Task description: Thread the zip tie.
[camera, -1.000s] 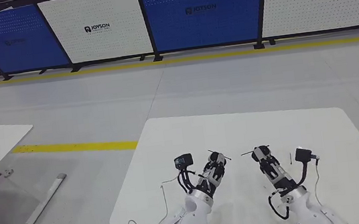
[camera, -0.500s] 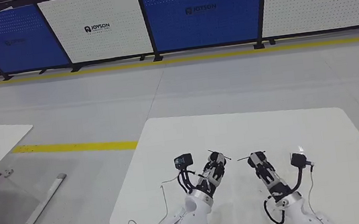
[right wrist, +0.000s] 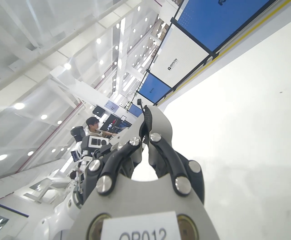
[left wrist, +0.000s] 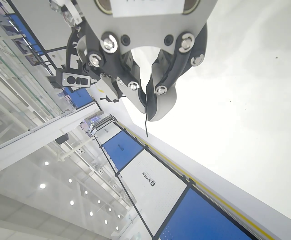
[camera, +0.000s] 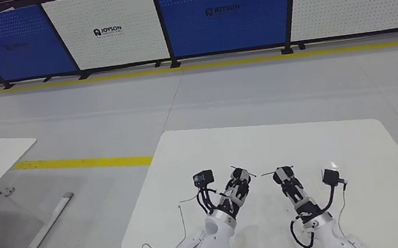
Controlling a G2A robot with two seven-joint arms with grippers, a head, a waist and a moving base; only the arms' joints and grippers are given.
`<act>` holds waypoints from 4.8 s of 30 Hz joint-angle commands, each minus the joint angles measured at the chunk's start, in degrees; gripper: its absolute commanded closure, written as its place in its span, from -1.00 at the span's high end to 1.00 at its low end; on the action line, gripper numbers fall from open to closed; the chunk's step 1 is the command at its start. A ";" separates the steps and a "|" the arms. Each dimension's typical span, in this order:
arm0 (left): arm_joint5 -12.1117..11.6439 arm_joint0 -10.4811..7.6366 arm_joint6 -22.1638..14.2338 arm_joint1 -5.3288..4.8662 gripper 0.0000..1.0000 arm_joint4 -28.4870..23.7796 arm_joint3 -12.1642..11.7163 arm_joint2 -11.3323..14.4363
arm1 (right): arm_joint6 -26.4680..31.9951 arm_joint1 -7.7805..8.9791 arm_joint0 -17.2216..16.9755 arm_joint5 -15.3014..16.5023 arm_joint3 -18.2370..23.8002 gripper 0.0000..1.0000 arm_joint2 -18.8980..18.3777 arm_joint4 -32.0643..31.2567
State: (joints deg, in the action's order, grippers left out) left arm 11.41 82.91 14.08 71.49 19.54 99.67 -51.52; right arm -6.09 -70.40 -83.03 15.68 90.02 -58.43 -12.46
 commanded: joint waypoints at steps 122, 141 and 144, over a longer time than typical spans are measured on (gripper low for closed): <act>0.00 0.00 0.00 0.00 -1.00 0.00 0.00 0.00 | 1.20 -5.00 -0.99 -0.04 -2.32 -1.00 -3.00 -4.51; 0.00 0.00 0.00 0.00 -1.00 0.00 0.00 0.00 | 3.47 -5.82 0.34 -1.04 -3.76 -1.00 -2.17 -4.42; 0.00 0.00 0.00 0.00 -1.00 0.00 0.00 0.00 | 3.93 -5.96 0.42 -0.16 -3.98 -1.00 -1.91 -3.82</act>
State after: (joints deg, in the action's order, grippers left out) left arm 11.41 82.91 14.08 71.49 19.54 99.67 -51.52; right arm -2.32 -76.33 -82.62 15.24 86.14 -60.40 -16.49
